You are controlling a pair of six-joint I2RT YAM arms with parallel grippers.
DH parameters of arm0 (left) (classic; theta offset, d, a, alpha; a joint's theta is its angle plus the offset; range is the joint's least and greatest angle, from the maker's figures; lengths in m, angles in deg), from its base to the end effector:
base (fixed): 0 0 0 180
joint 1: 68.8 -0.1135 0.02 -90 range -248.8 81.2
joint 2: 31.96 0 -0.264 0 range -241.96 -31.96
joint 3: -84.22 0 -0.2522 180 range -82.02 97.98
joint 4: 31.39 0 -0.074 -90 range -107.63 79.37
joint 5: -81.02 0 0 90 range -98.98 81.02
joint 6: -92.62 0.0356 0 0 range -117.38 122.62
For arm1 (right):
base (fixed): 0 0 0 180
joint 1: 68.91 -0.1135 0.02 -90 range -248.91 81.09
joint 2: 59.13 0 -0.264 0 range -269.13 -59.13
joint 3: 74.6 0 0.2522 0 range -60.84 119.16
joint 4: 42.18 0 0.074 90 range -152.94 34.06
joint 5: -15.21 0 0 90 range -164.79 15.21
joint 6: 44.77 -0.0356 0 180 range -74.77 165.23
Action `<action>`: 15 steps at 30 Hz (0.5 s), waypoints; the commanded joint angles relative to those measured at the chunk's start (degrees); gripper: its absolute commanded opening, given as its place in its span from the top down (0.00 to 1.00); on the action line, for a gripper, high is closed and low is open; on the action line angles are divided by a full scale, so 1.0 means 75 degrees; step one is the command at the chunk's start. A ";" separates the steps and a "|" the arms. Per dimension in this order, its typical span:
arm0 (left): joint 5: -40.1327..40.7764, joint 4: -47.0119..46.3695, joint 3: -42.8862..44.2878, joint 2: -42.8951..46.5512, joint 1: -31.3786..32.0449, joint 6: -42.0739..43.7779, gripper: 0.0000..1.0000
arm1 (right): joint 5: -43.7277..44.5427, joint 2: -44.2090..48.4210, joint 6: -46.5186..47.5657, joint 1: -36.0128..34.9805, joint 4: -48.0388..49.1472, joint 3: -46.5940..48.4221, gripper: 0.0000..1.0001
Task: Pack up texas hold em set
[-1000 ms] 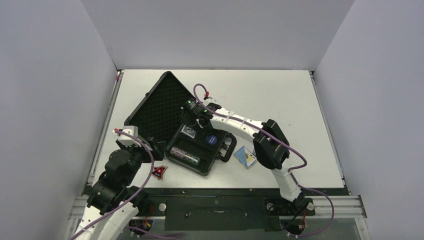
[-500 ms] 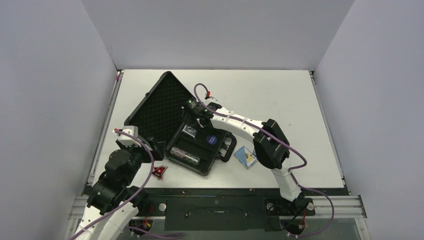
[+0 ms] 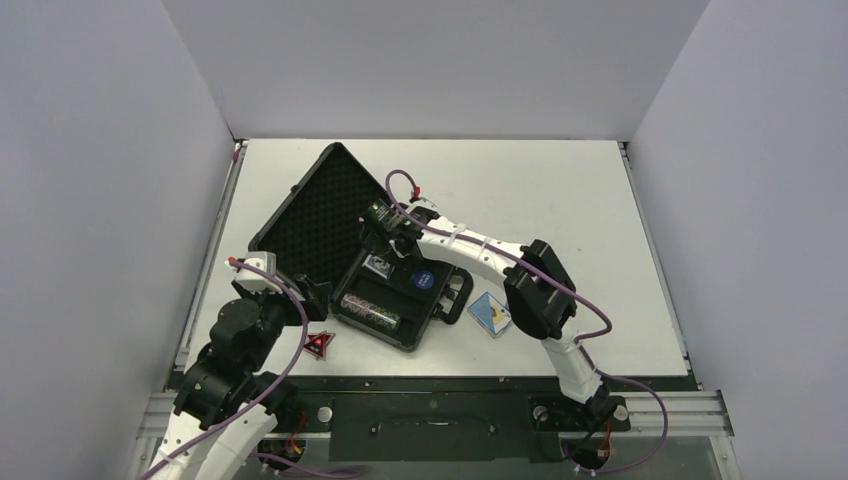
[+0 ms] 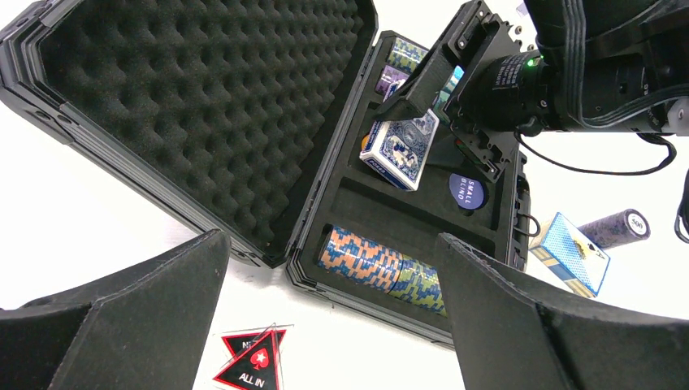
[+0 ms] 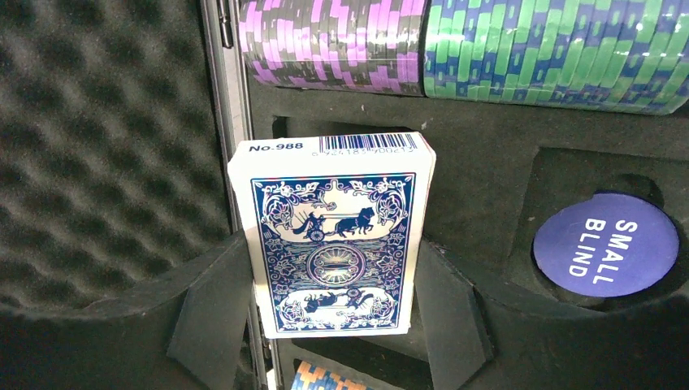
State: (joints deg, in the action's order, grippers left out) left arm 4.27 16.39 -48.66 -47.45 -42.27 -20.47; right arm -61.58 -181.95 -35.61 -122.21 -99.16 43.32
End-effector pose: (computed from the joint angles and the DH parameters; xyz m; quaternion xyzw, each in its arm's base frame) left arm 0.0794 -0.0305 0.2860 -0.0454 0.7958 -0.1667 0.5804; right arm 0.2848 0.3684 0.2180 0.2565 0.9293 0.1788 0.1968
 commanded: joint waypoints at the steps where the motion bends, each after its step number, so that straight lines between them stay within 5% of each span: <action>1: 0.0051 -0.0312 0.0028 0.0066 -0.0006 -0.0003 0.04 | 0.0298 -0.0293 -0.0278 -0.0075 -0.1201 0.0381 1.00; 8: 0.0050 -0.0306 0.0022 0.0062 -0.0011 -0.0006 0.04 | 0.0163 -0.0416 -0.0328 -0.0078 -0.1369 0.0386 0.97; 11: 0.0049 -0.0306 0.0028 0.0070 -0.0010 -0.0003 0.04 | 0.0085 -0.0463 -0.0339 -0.0088 -0.1420 0.0402 0.76; 12: 0.0049 -0.0306 0.0028 0.0071 -0.0015 -0.0003 0.04 | 0.0070 -0.0487 -0.0336 -0.0089 -0.1464 0.0416 0.59; 14: 0.0049 -0.0306 0.0026 0.0072 -0.0011 -0.0003 0.04 | -0.0003 -0.0497 -0.0361 -0.0079 -0.1492 0.0410 0.40; 15: 0.0049 -0.0309 0.0028 0.0073 -0.0016 -0.0003 0.04 | -0.0054 -0.0498 -0.0381 -0.0078 -0.1503 0.0398 0.38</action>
State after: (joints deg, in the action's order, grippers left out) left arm 4.27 16.39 -48.66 -47.38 -42.27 -20.52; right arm -61.06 -183.55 -38.19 -122.21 -102.57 46.03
